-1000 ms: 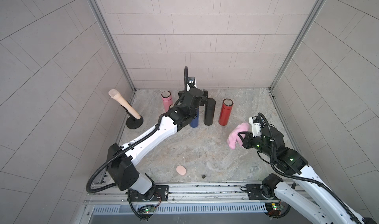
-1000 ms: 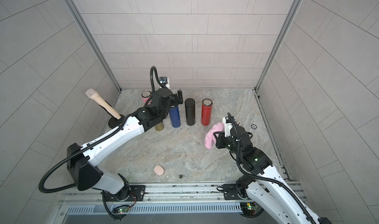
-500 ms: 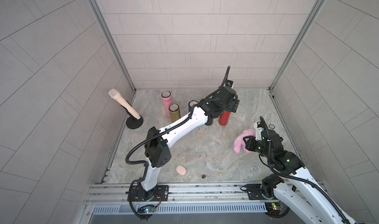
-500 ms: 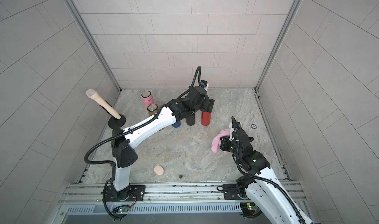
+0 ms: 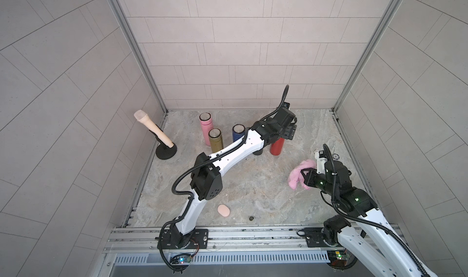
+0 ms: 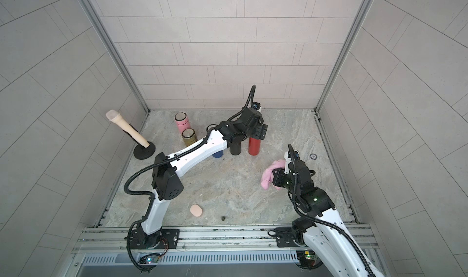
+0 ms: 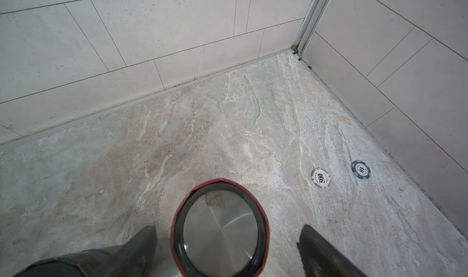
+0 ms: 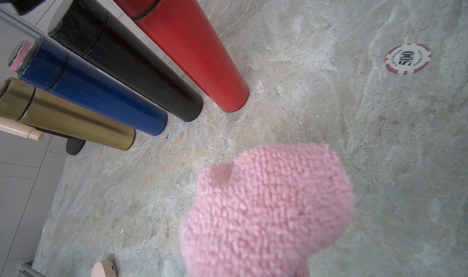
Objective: Wipe the surface of the thermos
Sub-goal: Pick up the thermos from the center of the board, then wipe the dirt from the surface of the thermos.
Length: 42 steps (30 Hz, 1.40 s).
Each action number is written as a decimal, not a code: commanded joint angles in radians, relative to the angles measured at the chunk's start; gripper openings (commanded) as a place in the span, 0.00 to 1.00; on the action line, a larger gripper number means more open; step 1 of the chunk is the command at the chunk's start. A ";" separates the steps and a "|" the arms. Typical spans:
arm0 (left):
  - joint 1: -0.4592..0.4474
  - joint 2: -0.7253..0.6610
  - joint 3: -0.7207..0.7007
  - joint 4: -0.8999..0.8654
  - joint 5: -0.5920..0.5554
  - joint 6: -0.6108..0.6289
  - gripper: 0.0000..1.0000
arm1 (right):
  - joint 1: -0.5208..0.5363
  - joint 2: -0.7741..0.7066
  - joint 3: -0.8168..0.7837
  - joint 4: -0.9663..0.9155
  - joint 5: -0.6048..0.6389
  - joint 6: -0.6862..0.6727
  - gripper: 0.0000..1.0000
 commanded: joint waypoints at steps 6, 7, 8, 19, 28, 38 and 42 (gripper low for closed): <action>0.007 0.078 0.024 -0.010 -0.030 -0.021 0.96 | -0.018 -0.017 -0.022 0.019 -0.026 0.005 0.00; 0.008 0.082 0.024 -0.004 -0.036 -0.022 0.95 | -0.021 -0.018 -0.023 0.019 -0.027 0.005 0.00; 0.008 0.087 0.018 0.014 -0.036 -0.021 0.95 | -0.022 -0.019 -0.024 0.020 -0.027 0.004 0.00; 0.014 0.133 0.014 0.059 -0.027 -0.030 0.80 | -0.045 -0.019 -0.017 0.028 -0.041 -0.007 0.00; 0.012 0.076 -0.049 0.056 0.046 -0.048 0.00 | -0.055 -0.065 -0.020 0.037 -0.056 -0.022 0.00; -0.018 -0.342 -0.576 0.324 0.268 -0.402 0.00 | -0.048 -0.051 -0.149 0.229 -0.100 0.036 0.00; -0.052 -0.473 -0.744 0.415 0.246 -0.531 0.00 | -0.042 -0.015 -0.194 0.323 -0.109 0.077 0.00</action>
